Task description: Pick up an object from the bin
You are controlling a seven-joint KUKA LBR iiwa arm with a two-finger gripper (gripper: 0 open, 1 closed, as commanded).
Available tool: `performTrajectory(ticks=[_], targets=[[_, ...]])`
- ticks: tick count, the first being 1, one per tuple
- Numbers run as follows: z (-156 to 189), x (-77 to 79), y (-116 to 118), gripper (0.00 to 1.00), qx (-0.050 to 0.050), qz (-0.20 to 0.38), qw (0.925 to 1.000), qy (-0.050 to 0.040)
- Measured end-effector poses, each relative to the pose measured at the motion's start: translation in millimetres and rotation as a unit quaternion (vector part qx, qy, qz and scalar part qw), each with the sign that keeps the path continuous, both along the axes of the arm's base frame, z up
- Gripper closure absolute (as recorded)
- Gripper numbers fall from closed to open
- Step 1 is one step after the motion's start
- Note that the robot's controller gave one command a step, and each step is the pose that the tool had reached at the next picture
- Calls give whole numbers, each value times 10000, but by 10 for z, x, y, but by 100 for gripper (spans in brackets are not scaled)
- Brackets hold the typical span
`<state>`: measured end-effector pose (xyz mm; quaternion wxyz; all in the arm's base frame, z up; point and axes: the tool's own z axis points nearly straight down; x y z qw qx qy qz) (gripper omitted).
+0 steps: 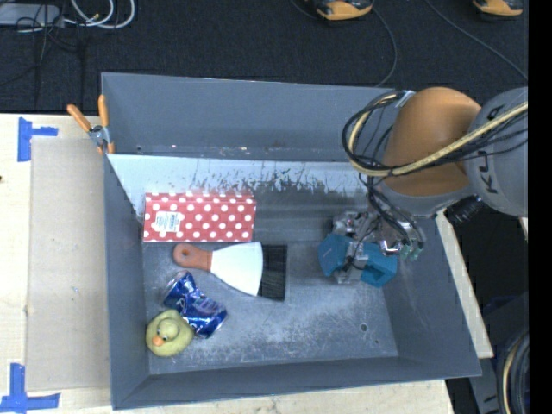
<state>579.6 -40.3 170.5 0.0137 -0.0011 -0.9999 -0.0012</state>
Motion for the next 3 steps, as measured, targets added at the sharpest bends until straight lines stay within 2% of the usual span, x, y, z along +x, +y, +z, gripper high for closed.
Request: performTrajectory(ticks=[1,2,3], targets=[[-383,-224,389,100,48,1543,9880,7],[-362,-217,388,100,46,1538,9881,-4],[45,-234,366,100,58,1535,9881,54]])
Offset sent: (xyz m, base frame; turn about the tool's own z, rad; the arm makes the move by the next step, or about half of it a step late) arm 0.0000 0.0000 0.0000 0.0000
